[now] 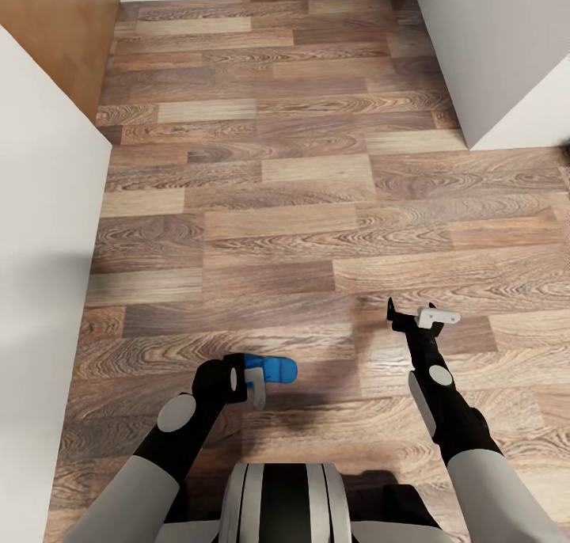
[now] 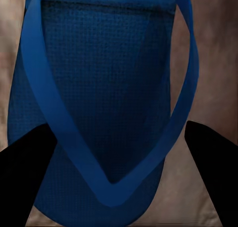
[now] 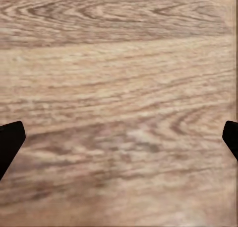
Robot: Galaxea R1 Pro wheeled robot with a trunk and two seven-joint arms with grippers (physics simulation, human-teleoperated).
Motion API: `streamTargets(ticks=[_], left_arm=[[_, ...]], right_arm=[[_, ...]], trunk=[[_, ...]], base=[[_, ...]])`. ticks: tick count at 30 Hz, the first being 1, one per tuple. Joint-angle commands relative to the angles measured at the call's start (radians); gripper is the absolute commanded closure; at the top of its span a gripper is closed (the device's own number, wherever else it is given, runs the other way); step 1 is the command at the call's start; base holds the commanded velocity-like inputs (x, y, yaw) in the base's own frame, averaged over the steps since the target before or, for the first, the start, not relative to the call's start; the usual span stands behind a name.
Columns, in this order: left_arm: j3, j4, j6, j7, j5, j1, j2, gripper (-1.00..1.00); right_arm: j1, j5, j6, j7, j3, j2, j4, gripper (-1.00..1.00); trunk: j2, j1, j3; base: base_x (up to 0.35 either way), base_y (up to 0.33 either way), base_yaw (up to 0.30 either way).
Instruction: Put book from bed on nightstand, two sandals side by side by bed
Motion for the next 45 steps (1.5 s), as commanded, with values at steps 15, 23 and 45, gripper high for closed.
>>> streamTargets(ticks=[15, 23, 45], left_arm=[[0.0, -0.002, 0.008, -0.01, 0.001, 0.0, 0.001, 1.0], [0.0, -0.003, 0.007, -0.014, 0.009, 0.0, 0.002, 1.0], [0.018, -0.003, -0.02, -0.005, 0.452, 0.0, 0.064, 1.0]], right_arm=[[0.0, -0.001, -0.003, -0.004, 0.001, 0.0, 0.001, -1.0], [0.0, -0.001, -0.002, -0.004, 0.0, 0.0, 0.001, -1.0], [0.005, -0.003, -0.002, -0.004, 0.0, 0.0, 0.002, -1.0]], trunk=[[0.003, -0.007, 0.058], [0.005, -0.01, 0.089], [0.01, -0.02, 0.174]], base=[[0.0, 0.0, 0.0], [0.0, 0.0, 0.0], [0.0, 0.0, 0.0]])
